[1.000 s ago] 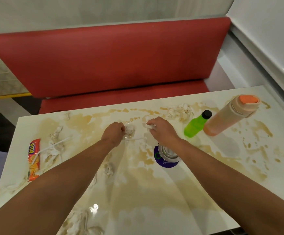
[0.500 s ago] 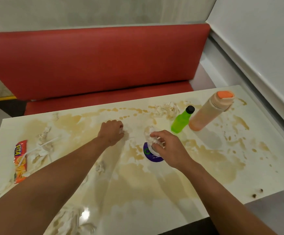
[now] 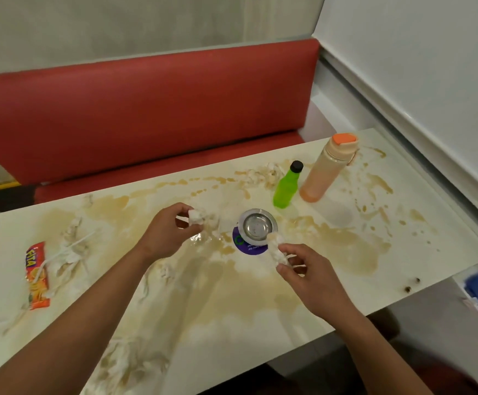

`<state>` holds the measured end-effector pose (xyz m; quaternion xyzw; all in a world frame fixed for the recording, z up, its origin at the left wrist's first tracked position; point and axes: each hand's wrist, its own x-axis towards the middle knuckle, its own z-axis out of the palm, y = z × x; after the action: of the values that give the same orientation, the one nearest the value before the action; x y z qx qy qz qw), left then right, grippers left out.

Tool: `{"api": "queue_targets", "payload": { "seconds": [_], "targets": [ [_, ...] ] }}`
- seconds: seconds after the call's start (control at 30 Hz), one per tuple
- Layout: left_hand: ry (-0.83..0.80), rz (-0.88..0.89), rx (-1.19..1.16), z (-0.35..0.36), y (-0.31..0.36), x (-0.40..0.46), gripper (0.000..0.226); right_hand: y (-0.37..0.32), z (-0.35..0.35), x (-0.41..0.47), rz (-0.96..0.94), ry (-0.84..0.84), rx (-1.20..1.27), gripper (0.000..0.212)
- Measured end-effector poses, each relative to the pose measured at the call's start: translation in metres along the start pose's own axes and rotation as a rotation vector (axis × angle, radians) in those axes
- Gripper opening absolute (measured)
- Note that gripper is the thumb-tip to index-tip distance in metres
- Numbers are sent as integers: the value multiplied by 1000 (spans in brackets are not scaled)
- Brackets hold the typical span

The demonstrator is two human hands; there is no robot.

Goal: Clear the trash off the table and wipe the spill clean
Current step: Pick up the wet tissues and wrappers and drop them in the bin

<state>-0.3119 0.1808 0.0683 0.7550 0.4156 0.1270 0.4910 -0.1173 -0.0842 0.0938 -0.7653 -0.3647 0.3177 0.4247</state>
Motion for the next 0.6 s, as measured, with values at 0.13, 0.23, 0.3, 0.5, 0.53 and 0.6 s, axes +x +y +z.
{"api": "queue_targets", "payload": {
  "seconds": [0.13, 0.23, 0.3, 0.5, 0.53, 0.6],
  "targets": [
    [-2, -18, -67, 6, 12, -35, 22, 6, -8, -26, 29, 22, -13, 39],
    [-25, -23, -81, 17, 18, -52, 21, 10, -17, -39, 35, 37, -21, 39],
    [-51, -15, -93, 28, 24, -60, 22, 14, -25, -46, 35, 57, -12, 40],
    [-166, 43, -134, 71, 61, -70, 21, 27, -53, -61, 67, 109, 45, 38],
    [-181, 51, -132, 79, 68, -69, 21, 30, -59, -63, 74, 114, 55, 37],
    [-207, 59, -127, 98, 83, -66, 21, 39, -73, -66, 93, 128, 75, 35]
  ]
}}
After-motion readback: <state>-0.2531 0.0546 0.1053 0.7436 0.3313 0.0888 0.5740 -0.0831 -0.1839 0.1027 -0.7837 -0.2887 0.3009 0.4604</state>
